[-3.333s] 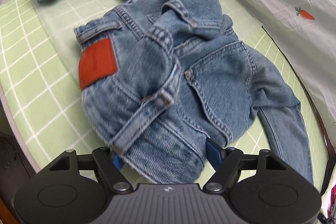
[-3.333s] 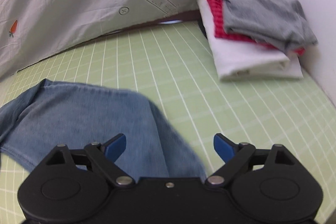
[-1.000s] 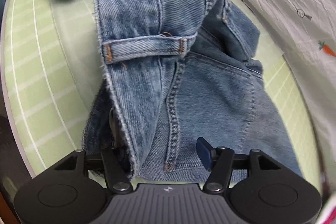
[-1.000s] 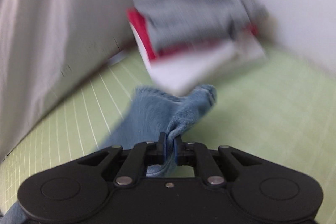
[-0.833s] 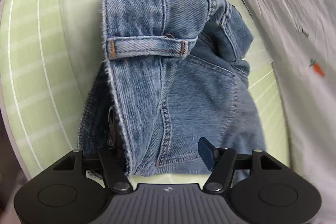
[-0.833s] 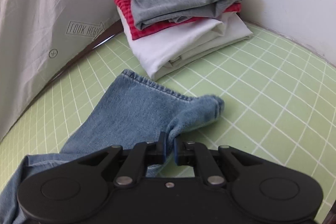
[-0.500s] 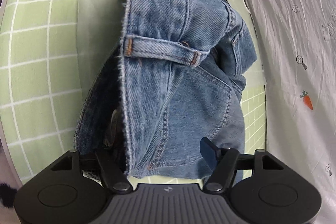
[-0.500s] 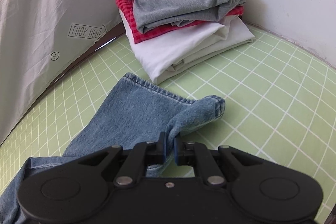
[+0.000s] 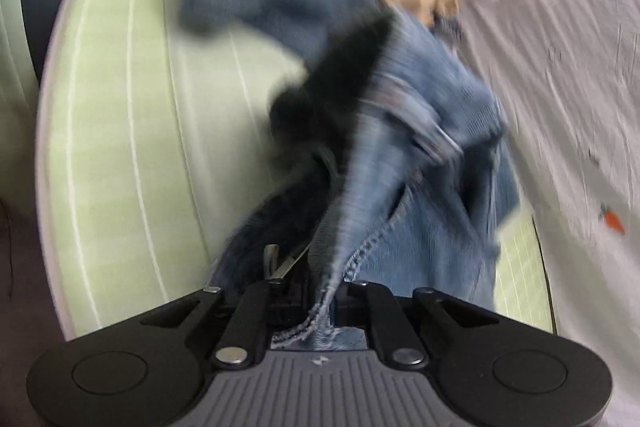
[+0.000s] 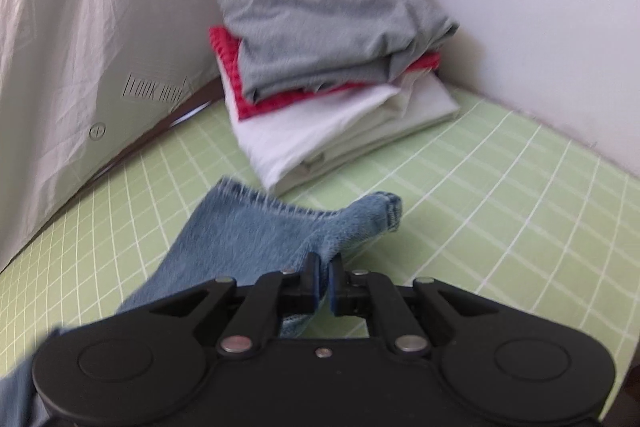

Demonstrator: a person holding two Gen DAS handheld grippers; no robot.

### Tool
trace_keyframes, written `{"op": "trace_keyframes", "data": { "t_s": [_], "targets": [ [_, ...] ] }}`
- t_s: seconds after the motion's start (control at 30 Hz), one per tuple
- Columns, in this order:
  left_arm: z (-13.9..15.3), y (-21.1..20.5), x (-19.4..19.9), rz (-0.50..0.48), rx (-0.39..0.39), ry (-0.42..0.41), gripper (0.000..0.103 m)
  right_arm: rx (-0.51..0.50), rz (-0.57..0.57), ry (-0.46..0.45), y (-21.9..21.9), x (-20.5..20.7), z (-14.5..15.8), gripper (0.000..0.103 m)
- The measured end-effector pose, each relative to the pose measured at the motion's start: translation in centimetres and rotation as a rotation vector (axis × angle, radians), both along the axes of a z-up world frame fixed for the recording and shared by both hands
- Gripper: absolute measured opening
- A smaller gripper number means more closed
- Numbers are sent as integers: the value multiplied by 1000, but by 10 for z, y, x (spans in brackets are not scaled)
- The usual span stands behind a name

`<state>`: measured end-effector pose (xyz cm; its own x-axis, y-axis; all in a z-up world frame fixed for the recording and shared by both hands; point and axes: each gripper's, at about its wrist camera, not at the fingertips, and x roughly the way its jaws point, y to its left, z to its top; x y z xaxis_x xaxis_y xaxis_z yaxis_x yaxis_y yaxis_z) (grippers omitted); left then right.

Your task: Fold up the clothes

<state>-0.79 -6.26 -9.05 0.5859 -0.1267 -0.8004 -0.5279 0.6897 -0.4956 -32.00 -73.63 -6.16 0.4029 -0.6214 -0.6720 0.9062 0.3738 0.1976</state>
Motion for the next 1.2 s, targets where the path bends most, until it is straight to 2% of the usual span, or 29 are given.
{"op": "trace_keyframes", "data": {
  "t_s": [0.07, 0.13, 0.2, 0.27, 0.37, 0.5, 0.53, 0.6, 0.63, 0.7, 0.83, 1.07, 1.2],
  "targets": [
    [11, 16, 3, 21, 50, -20, 9, -15, -17, -3, 3, -9, 4, 4],
    [21, 28, 6, 18, 136, -31, 9, -25, -34, 11, 10, -21, 6, 4],
    [27, 40, 2, 0, 211, -21, 9, -9, -45, 32, 18, -33, 2, 4],
    [27, 55, -7, -11, 248, 15, 9, 10, -55, 57, 27, -44, -3, 4],
    [19, 67, -10, -27, 231, 72, 9, 39, -56, 128, 47, -56, -16, 4],
    [11, 65, -22, -101, 271, 94, 10, 61, -71, 170, 61, -61, -22, 6],
    [10, 63, -18, -119, 286, 99, 10, 65, -78, 171, 63, -62, -23, 10],
    [7, 60, -14, -136, 302, 105, 10, 37, -87, 166, 65, -61, -18, 28],
    [7, 60, -12, -135, 299, 109, 11, 15, -91, 162, 66, -60, -14, 41],
    [5, 60, -12, -120, 283, 117, 11, -33, -89, 165, 65, -53, -6, 43],
    [5, 60, -13, -88, 265, 120, 12, -84, -36, 151, 48, -31, 3, 60],
    [4, 56, -18, -25, 252, 114, 13, 5, 129, 82, -3, 31, -16, 64],
    [3, 50, -19, -16, 262, 119, 13, 12, 162, 126, -32, 64, -34, 66]
  ]
}}
